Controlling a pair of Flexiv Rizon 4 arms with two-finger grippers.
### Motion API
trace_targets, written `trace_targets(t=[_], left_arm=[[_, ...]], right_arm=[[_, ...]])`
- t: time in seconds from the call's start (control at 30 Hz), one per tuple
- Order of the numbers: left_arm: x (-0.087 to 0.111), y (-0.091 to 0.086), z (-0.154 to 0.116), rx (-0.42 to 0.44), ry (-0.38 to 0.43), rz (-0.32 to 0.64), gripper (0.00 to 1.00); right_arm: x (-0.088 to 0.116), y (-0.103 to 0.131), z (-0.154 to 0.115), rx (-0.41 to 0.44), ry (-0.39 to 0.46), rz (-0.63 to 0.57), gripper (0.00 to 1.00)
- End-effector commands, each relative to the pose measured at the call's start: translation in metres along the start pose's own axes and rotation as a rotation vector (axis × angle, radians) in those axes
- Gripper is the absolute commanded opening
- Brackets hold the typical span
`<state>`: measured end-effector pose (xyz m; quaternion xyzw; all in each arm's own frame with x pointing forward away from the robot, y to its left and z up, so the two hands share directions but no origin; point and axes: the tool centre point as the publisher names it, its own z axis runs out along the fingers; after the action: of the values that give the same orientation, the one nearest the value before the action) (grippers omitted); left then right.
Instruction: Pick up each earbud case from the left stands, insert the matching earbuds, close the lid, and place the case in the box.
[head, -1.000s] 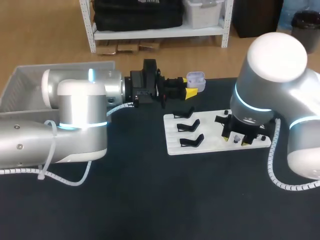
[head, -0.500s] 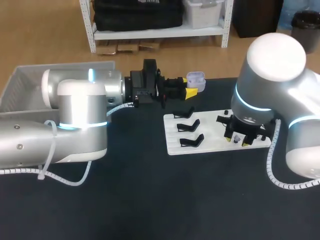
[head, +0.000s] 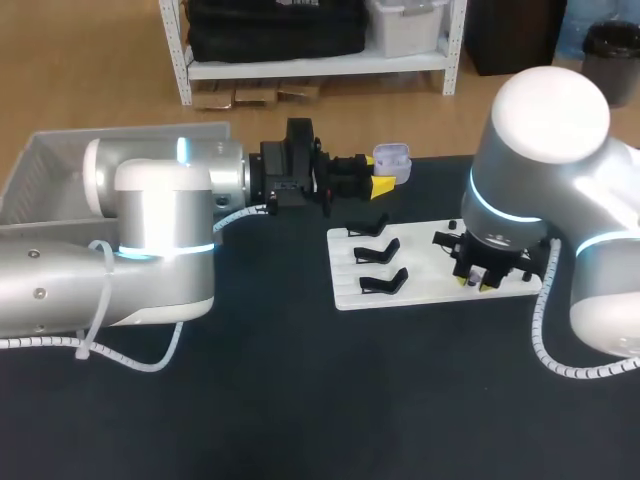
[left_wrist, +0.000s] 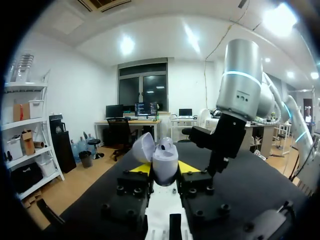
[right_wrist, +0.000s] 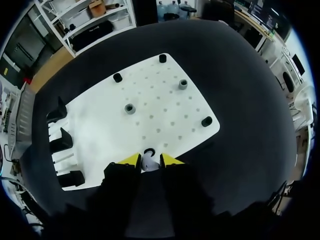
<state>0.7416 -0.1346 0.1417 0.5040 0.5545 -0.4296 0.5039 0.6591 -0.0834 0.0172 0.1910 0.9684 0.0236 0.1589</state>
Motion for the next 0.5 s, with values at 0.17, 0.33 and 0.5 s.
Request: trace_targets(t=[0.17,0.33,0.5], left_arm=[[0.002,-0.001,0.000,-0.006,-0.008,0.005,0.00],[0.002,-0.001,0.000,-0.006,-0.008,0.005,0.00],[0.002,-0.001,0.000,-0.006,-0.008,0.005,0.00]], right_arm=[[0.000,0.001,0.000,0.007,-0.003,-0.002,0.00],[-0.001,0.002,-0.007,0.015,-0.007,-0.008,0.00],[-0.005,0.001,-0.028,0.045,-0.013,-0.036,0.00]])
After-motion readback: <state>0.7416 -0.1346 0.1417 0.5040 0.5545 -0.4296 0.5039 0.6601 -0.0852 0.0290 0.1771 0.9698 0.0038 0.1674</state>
